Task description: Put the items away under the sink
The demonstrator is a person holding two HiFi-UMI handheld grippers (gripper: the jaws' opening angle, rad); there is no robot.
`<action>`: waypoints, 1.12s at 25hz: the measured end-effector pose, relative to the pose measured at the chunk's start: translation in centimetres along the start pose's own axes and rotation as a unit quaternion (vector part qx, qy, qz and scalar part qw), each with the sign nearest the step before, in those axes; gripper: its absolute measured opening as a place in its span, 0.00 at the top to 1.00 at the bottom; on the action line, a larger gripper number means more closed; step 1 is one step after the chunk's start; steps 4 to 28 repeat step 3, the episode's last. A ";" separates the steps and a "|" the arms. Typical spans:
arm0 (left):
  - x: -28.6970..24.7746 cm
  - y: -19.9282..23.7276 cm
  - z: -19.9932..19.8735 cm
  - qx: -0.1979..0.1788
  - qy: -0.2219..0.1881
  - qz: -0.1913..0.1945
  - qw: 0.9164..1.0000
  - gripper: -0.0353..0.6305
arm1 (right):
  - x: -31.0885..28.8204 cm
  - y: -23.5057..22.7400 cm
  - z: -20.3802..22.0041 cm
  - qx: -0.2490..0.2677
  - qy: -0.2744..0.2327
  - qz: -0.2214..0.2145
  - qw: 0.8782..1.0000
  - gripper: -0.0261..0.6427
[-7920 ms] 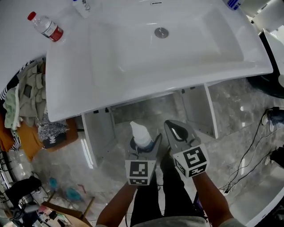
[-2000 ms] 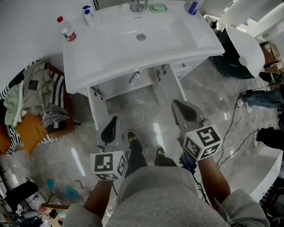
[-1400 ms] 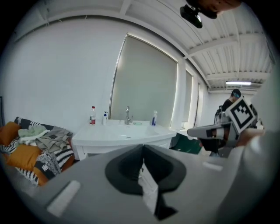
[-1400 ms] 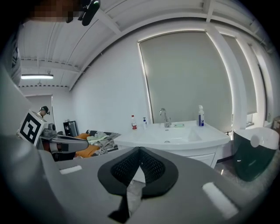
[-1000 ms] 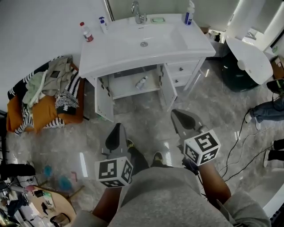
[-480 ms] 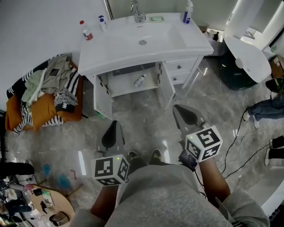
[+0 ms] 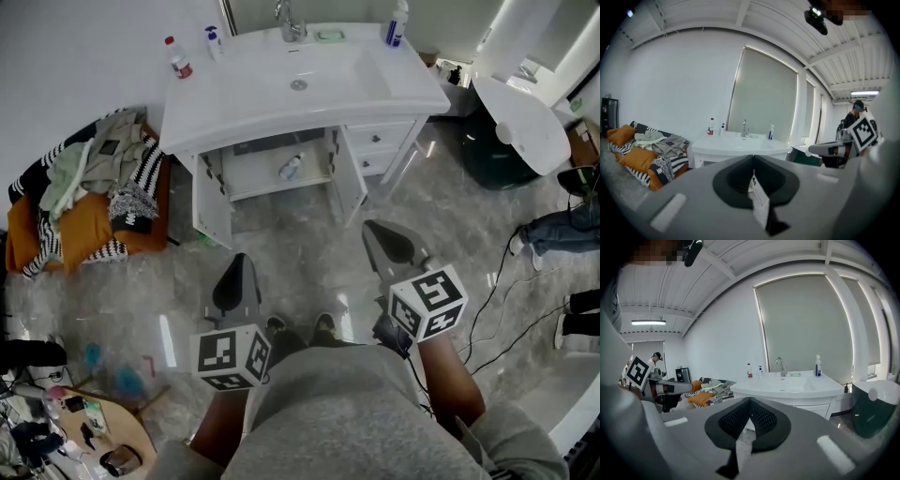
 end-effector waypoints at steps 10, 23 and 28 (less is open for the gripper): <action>-0.2 0.1 -0.1 -0.004 -0.002 0.005 1.000 0.93 | -0.3 -0.1 0.3 -0.002 0.001 0.003 1.000 0.96; -0.2 0.1 -0.1 -0.004 -0.002 0.005 1.000 0.93 | -0.3 -0.1 0.3 -0.002 0.001 0.003 1.000 0.96; -0.2 0.1 -0.1 -0.004 -0.002 0.005 1.000 0.93 | -0.3 -0.1 0.3 -0.002 0.001 0.003 1.000 0.96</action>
Point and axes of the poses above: the fingertips, and each gripper's own axes: x backward along the fingers, y to its left, z out of its underside, the point moved 10 cm from there along x, backward along the fingers, and after that the axes turned 10 degrees about -x, right-handed, at the moved point
